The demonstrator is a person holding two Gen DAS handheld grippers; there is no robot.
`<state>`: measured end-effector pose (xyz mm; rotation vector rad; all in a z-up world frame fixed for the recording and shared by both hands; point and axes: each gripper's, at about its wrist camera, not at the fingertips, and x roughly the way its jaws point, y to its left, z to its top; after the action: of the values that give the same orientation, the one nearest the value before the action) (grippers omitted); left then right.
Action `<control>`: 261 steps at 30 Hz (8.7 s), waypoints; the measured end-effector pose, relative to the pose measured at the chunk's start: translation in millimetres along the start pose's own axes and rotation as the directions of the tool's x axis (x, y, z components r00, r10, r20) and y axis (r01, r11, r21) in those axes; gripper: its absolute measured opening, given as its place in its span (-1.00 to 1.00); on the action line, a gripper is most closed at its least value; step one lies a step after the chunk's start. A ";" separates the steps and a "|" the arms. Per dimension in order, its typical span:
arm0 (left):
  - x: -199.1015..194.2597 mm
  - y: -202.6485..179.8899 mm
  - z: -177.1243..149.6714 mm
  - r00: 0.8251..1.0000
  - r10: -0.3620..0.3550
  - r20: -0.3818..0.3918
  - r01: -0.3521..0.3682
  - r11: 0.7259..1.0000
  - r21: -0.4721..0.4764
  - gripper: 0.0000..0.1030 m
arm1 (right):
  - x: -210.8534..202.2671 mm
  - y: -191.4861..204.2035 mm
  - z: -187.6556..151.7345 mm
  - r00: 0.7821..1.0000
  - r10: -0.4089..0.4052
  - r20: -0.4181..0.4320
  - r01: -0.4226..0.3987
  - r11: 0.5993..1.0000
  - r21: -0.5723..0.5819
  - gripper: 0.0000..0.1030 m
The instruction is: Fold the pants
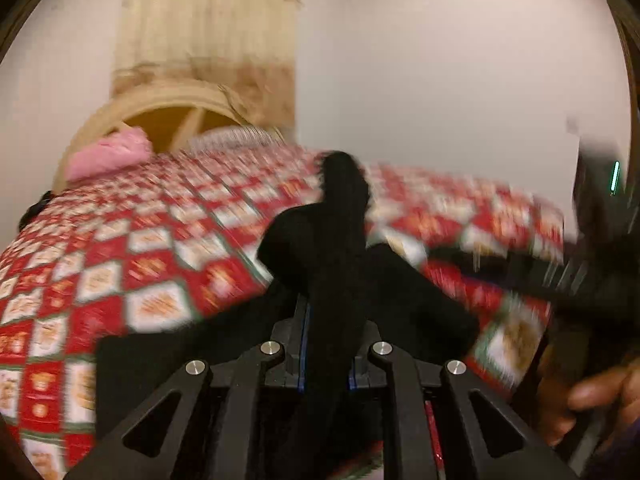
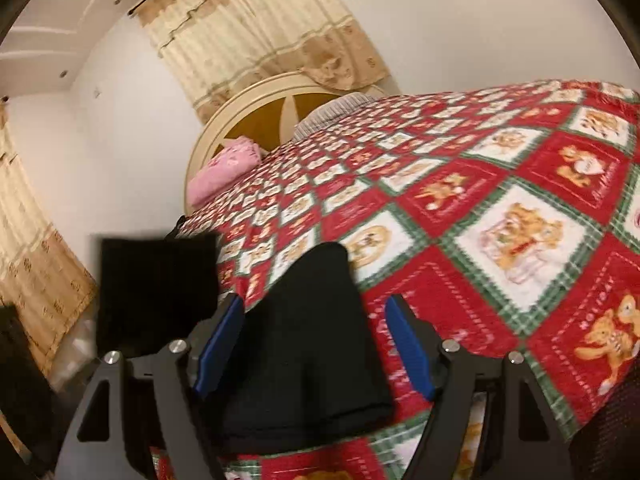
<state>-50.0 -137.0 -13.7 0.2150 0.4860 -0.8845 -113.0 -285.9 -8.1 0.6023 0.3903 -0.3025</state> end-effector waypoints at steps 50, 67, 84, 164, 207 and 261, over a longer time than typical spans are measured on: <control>-38.7 103.6 -50.5 0.959 0.198 -0.202 -0.244 0.941 -0.236 0.10 | 18.6 9.9 -0.3 0.986 -0.128 -0.103 0.083 0.931 -0.355 -0.21; -52.6 83.8 -74.2 0.957 0.174 -0.233 -0.224 0.952 -0.209 0.11 | 31.8 51.7 -48.2 0.945 -0.162 -0.284 -0.014 0.848 -0.529 -0.75; -114.6 127.3 -88.8 0.920 0.311 -0.238 -0.362 0.907 -0.216 0.11 | 73.1 166.5 -73.3 0.910 0.172 -0.379 -0.373 0.738 -0.562 -0.36; -20.6 118.6 -57.9 0.978 -0.012 -0.210 -0.104 0.842 -0.530 0.61 | 9.2 -8.2 -28.7 0.995 -0.069 -0.075 0.053 0.978 -0.202 0.08; -131.8 176.4 -92.0 0.933 0.281 -0.225 -0.346 0.872 -0.347 0.62 | 69.1 135.5 -121.8 0.781 0.462 -0.419 -0.537 0.840 -0.074 -0.14; -76.3 138.7 -45.9 0.957 0.214 -0.197 -0.259 0.935 -0.243 0.62 | 38.0 103.1 -100.9 0.829 0.240 -0.505 -0.431 0.849 -0.306 -0.44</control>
<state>3.4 18.9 -18.6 0.0978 0.7150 -0.5586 -66.5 -150.6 -50.8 0.3086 0.7605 0.2804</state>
